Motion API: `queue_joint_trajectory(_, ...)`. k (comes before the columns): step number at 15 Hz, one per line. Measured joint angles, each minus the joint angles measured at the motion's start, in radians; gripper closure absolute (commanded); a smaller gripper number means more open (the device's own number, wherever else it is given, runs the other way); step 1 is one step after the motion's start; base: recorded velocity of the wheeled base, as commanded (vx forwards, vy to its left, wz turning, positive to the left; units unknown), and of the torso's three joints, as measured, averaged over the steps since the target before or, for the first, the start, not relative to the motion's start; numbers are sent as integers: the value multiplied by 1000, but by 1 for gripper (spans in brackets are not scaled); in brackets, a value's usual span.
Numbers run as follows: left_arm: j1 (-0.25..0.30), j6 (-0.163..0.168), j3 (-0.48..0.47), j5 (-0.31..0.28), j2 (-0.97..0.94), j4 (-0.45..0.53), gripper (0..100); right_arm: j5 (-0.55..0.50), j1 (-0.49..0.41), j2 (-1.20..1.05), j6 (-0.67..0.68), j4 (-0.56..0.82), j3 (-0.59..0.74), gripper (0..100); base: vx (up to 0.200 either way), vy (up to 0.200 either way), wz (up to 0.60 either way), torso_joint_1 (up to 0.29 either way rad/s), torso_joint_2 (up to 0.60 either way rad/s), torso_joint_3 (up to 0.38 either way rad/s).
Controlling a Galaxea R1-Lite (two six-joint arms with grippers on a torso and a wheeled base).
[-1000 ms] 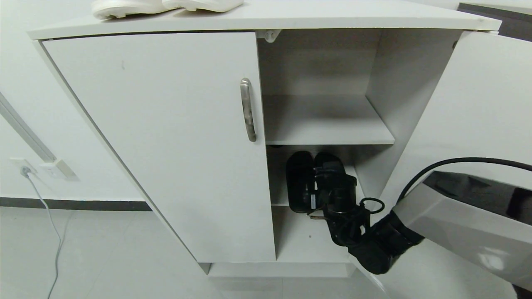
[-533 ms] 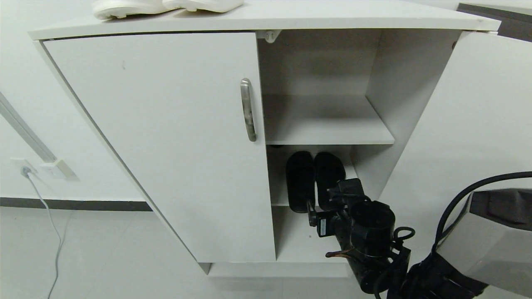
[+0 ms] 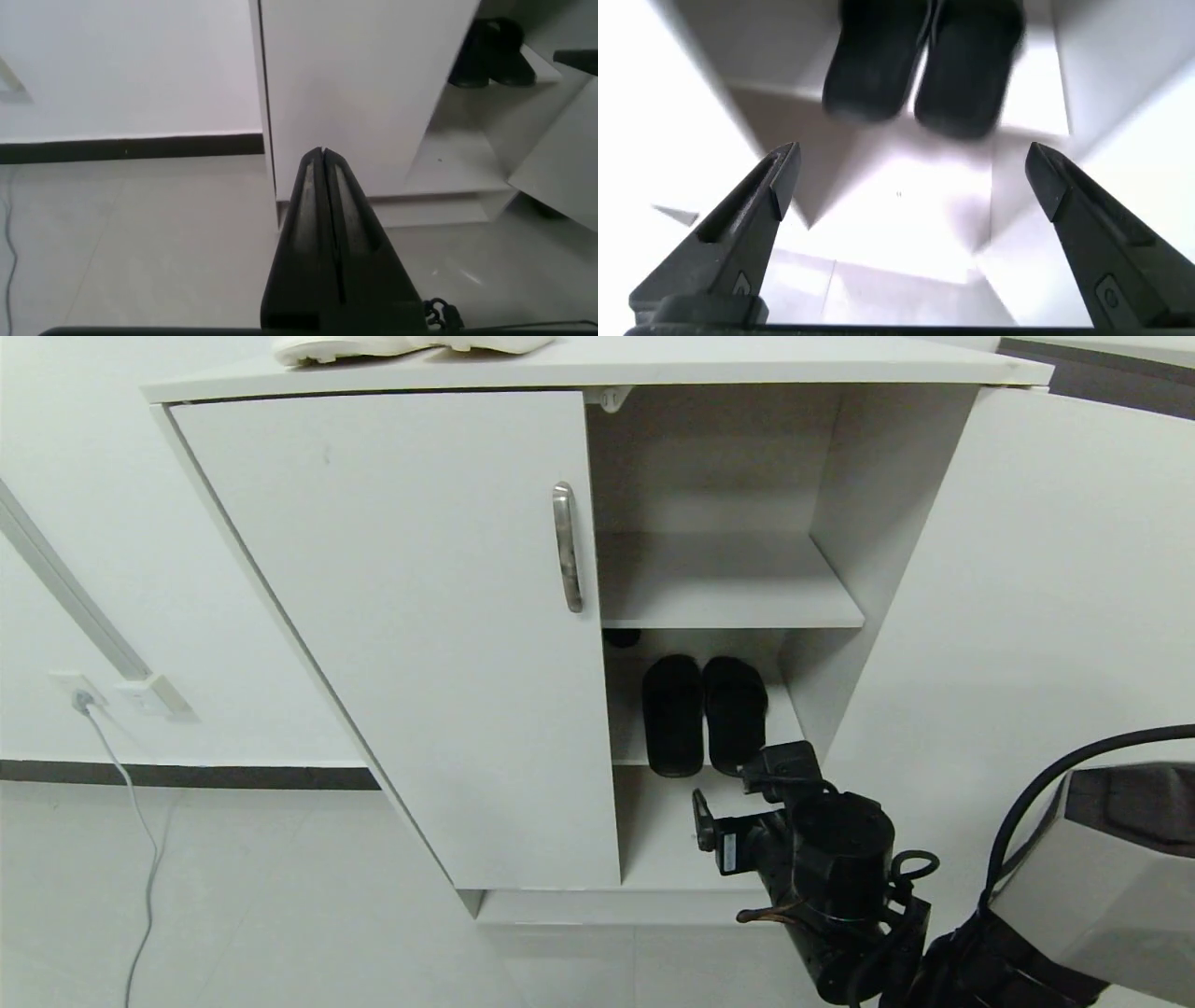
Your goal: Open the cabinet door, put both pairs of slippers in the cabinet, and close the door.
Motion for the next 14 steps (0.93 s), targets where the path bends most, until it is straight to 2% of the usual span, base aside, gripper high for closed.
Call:
queue_joint_trajectory(4,0,7,0,-1,0,0,100,11,3,-3,-19,-6,3,0,0,0,0,0,0,0)
queue_joint_trajectory(14,0,-6,0,5,0,0,100,79,-44,-87,-35,-11,77,0,0,0,0,1,0,19)
